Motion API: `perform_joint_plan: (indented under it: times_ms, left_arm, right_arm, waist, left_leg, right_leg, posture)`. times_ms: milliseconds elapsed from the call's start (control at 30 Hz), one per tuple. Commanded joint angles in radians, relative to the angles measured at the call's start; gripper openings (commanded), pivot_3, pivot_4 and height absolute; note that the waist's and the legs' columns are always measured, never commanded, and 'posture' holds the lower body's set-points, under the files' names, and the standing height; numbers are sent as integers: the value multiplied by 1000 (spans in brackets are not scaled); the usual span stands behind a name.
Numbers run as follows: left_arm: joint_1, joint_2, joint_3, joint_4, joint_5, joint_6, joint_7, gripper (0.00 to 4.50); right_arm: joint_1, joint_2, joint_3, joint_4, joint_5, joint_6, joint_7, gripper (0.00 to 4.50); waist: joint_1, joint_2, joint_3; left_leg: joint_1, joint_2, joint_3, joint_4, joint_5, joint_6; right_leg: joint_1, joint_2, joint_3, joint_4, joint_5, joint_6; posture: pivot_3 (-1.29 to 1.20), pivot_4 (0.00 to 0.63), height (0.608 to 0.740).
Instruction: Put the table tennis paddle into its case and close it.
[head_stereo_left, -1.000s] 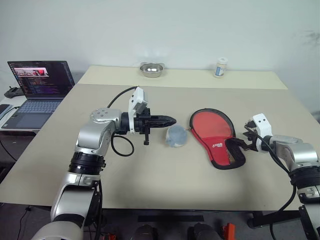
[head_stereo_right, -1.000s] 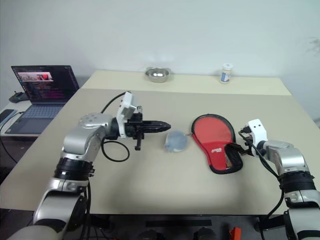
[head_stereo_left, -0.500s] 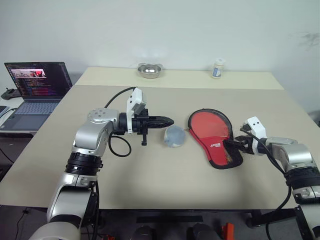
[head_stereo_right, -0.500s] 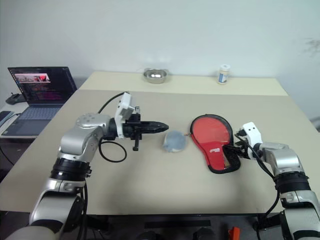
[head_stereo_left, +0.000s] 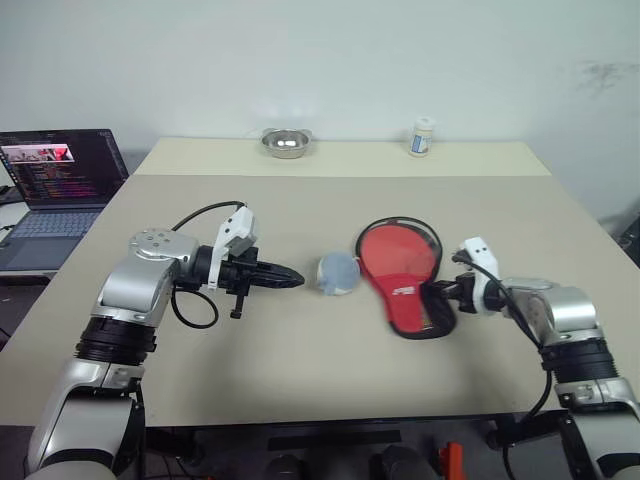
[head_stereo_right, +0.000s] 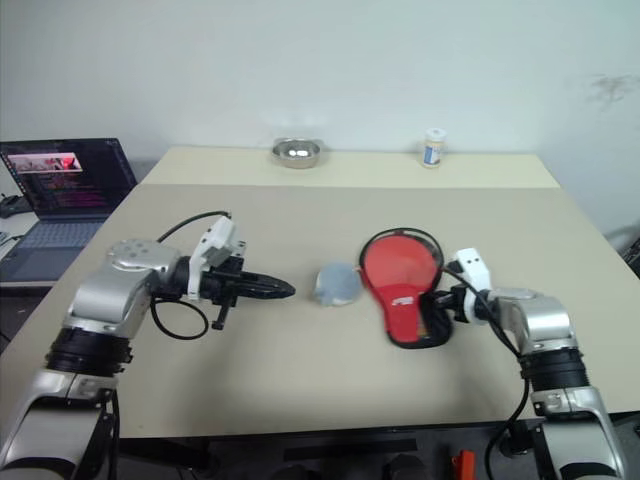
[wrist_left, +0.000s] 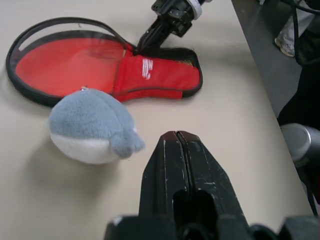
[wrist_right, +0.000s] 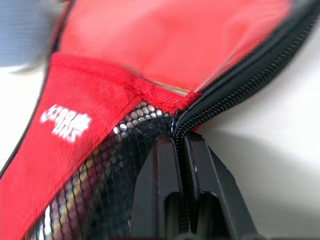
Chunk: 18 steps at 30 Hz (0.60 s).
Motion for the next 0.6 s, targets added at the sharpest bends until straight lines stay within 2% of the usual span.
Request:
perform_joint_plan:
  times_ms: [33, 133, 367, 600]
  left_arm:
    - [0, 8, 17, -78, -45, 16, -25, 0]
    - [20, 12, 17, -153, -85, 58, -28, 0]
    - [65, 47, 1, -202, -98, 77, -36, 0]
    - [54, 27, -20, -189, -95, 72, -31, 0]
  right_arm:
    - [48, 93, 5, -216, 88, 121, -59, 8]
    - [130, 136, -8, -366, 116, 212, -116, 8]
    - [309, 119, -96, -633, 196, 376, -175, 8]
    - [376, 113, -155, -720, 236, 441, -211, 8]
  waist:
    - [0, 0, 0]
    - [2, 1, 0]
    - [12, 1, 0]
    - [14, 1, 0]
  left_leg:
    - [-1, 2, 0, 0, 0, 0]
    - [-5, 3, -1, 0, 0, 0]
    - [-5, 1, 0, 0, -1, -3]
    - [-5, 0, 0, 1, -1, -3]
  right_leg:
    - [-1, 1, 0, 0, 0, 0]
    - [-5, 2, -2, 1, 0, -1]
    - [-4, 2, -1, -1, 0, -1]
    - [-4, 2, -1, -1, -1, 0]
  posture:
    - [0, 150, 740]
    - [0, 150, 740]
    - [0, 150, 740]
    - [0, 150, 740]
